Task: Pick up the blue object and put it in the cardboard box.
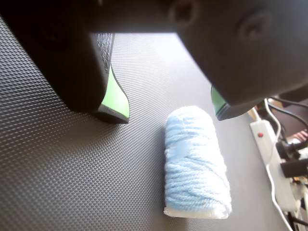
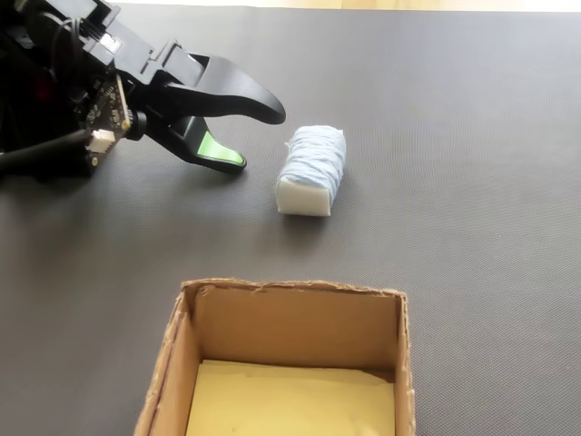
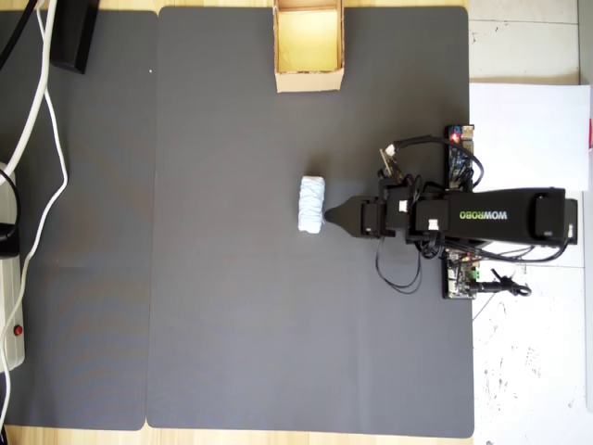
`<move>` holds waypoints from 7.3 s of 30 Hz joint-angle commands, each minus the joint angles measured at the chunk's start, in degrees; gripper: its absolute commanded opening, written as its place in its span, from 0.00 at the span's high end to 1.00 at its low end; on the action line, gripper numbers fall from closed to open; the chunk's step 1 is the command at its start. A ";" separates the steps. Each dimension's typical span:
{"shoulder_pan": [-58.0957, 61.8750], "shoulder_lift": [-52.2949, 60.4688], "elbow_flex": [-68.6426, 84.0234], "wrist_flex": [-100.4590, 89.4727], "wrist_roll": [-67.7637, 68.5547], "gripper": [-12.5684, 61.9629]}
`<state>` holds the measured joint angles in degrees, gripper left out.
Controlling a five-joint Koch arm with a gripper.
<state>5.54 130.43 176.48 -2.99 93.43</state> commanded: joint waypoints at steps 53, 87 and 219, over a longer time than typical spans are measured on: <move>3.16 5.27 1.32 -19.60 -0.62 0.38; 5.89 -22.15 -46.93 41.75 7.73 0.39; 22.32 -16.87 -44.74 -1.85 -6.94 0.38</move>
<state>30.32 109.95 133.33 0.18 84.55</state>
